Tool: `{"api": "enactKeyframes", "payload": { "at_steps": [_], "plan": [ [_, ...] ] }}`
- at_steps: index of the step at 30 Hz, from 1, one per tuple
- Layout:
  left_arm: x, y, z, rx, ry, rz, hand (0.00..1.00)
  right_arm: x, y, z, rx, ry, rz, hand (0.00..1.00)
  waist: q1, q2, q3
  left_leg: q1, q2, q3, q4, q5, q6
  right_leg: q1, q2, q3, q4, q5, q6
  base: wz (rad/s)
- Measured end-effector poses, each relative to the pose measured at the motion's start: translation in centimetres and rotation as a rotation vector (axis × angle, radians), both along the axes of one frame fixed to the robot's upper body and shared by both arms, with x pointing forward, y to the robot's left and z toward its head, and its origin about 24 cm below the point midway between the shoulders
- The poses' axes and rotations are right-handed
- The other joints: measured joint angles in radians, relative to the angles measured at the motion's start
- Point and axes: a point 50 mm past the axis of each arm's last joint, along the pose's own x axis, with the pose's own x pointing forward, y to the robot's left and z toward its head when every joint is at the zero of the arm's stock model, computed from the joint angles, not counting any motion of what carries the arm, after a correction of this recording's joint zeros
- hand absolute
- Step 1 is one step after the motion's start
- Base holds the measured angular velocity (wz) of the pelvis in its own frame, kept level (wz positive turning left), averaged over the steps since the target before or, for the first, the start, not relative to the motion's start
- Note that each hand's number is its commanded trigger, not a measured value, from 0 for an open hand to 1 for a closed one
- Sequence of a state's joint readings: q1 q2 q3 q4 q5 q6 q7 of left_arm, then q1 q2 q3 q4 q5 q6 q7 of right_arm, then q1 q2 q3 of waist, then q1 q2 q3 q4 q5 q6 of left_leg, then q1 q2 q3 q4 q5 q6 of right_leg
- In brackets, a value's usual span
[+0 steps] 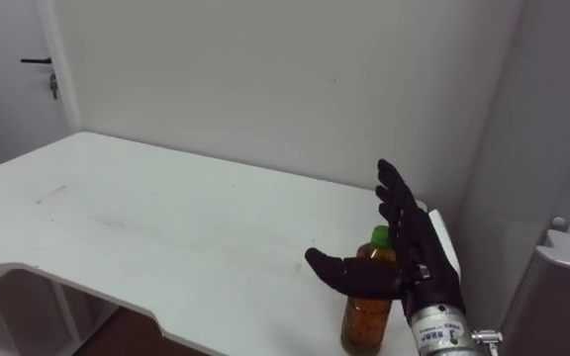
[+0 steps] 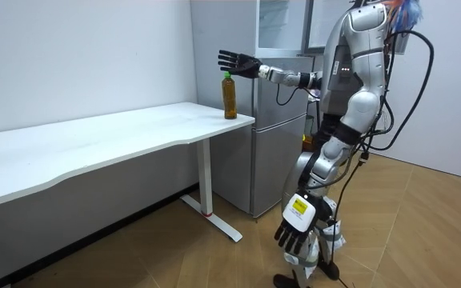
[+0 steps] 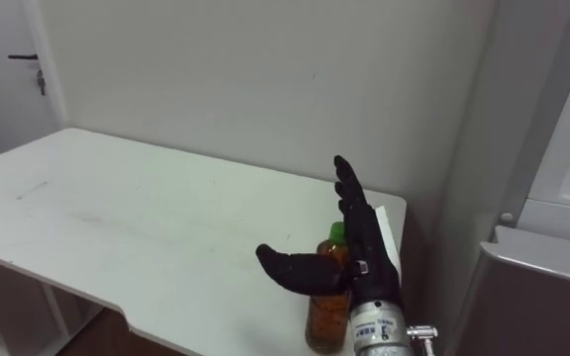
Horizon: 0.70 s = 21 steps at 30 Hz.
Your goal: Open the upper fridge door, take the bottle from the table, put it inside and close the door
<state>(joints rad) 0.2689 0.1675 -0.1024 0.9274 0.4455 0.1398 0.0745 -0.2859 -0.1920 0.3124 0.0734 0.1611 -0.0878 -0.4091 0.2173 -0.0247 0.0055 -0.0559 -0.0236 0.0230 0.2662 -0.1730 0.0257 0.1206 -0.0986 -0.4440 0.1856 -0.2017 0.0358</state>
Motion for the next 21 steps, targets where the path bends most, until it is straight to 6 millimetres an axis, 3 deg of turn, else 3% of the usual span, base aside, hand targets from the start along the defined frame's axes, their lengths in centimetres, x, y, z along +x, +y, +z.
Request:
{"api": "enactKeyframes", "payload": {
  "at_steps": [11,21],
  "plan": [
    [-0.5,-0.1,-0.1,-0.001,0.018,0.001,0.0,-0.2,-0.5,0.4,0.023,-0.03,-0.115,0.0,-0.006,-0.006,-0.0039,0.001,-0.006,-0.009,-0.01,0.001,0.001,-0.001,-0.004,-0.005,0.001,-0.001,0.003,0.0],
    [-1.1,0.0,-0.3,0.003,0.04,0.003,0.0,-0.5,-0.7,1.3,0.066,-0.082,-0.19,0.0,-0.02,0.0,-0.0002,0.016,-0.006,-0.009,-0.022,0.002,0.001,0.005,-0.004,0.0,0.003,-0.001,0.003,-0.01]
  ]
}}
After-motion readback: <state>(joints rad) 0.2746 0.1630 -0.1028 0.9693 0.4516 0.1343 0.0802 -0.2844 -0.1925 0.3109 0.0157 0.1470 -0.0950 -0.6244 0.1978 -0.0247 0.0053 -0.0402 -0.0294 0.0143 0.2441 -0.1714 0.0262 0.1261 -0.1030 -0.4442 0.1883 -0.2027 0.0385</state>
